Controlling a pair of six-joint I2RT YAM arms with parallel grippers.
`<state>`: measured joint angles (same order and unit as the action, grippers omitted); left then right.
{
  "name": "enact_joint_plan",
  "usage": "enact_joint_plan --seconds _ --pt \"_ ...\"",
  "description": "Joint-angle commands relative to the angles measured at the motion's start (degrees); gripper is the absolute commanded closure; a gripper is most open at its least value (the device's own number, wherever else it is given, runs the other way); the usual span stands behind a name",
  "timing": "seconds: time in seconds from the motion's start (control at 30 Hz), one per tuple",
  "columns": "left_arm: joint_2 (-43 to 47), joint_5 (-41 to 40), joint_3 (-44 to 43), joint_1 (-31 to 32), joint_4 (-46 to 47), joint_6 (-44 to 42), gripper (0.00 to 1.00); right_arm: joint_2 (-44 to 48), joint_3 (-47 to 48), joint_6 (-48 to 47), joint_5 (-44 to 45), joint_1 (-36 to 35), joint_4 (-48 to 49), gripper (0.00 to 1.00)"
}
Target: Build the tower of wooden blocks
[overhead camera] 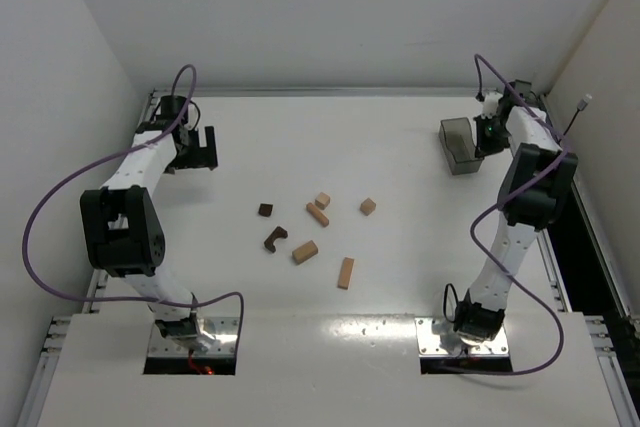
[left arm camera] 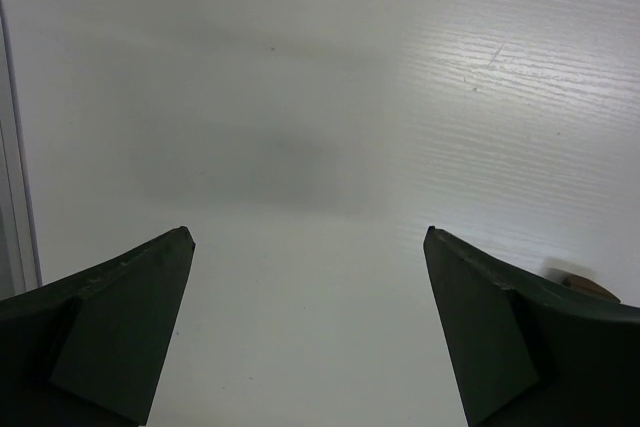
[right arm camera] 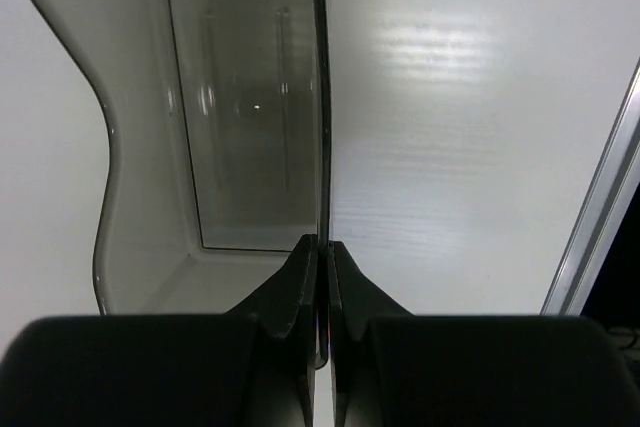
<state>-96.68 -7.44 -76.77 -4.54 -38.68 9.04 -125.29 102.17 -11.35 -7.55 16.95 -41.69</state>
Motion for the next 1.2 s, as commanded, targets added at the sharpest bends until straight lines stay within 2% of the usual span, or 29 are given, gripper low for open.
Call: enact_joint_plan --seconds 0.0,0.13,0.23,0.27,0.33,0.37,0.47,0.5,0.6,0.67,0.77,0.9,0.97,1.03,1.07,1.17 --pt "-0.4 -1.0 -2.2 0.4 0.3 -0.4 0.00 2.8 -3.1 1.7 -2.6 0.5 2.2 1.00" --pt "-1.6 0.8 -2.9 0.4 -0.3 -1.0 0.00 2.2 -3.1 0.9 -3.2 1.6 2.2 1.00" --pt "-2.2 1.8 -4.1 0.4 -0.8 -2.4 0.00 1.7 -3.1 -0.2 -3.2 1.6 2.8 0.90" --pt "-2.2 3.6 -4.1 0.4 -1.3 -3.0 0.00 1.7 -3.1 -0.2 -3.2 2.1 2.8 0.78" --pt "-2.2 3.7 -4.7 0.4 -1.3 -3.6 0.00 3.0 -4.5 -0.9 -3.7 2.1 3.5 0.64" --pt "-2.2 3.7 -4.7 0.4 -1.3 -4.1 0.00 4.0 -5.2 -1.5 -3.7 2.1 4.0 0.52" --pt "-2.2 3.1 -4.2 1.0 -1.9 -4.1 0.00 9.2 -8.6 -2.0 -4.4 2.1 5.7 0.33" --pt "-1.6 3.1 -3.7 1.0 -1.9 -4.1 0.00 10.7 -10.5 -2.0 -5.0 2.1 6.6 0.30" --pt "-0.4 2.6 -2.5 1.0 -1.9 -4.1 0.00 18.1 -14.5 -2.0 -7.6 2.1 9.3 0.25" --pt "0.4 2.6 -1.9 1.0 -1.9 -4.6 0.00 24.4 -17.1 -4.1 -9.8 1.6 10.0 0.25" --pt "2.4 2.1 -0.3 1.0 -1.9 -4.6 0.00 32.3 -20.2 -9.6 -19.4 -1.5 5.7 0.27" --pt "4.7 5.4 1.3 1.6 -1.4 -5.3 0.00 40.6 -27.4 -18.3 -26.4 -7.8 2.2 0.24" --pt "5.5 5.9 1.9 4.1 -1.4 -6.4 0.00 42.2 -30.5 -23.1 -25.4 -14.3 -0.4 0.20" --pt "6.9 3.0 2.6 6.6 -1.4 -7.5 0.00 42.2 -31.9 -23.7 -22.4 -19.8 -1.2 0.19" --pt "7.7 2.2 3.1 7.8 -1.4 -8.3 0.00 41.5 -31.9 -23.1 -19.5 -25.8 -1.8 0.19" --pt "7.7 0.1 3.6 10.2 -0.8 -8.3 0.00 37.8 -31.2 -17.5 -15.9 -35.6 -0.3 0.23"
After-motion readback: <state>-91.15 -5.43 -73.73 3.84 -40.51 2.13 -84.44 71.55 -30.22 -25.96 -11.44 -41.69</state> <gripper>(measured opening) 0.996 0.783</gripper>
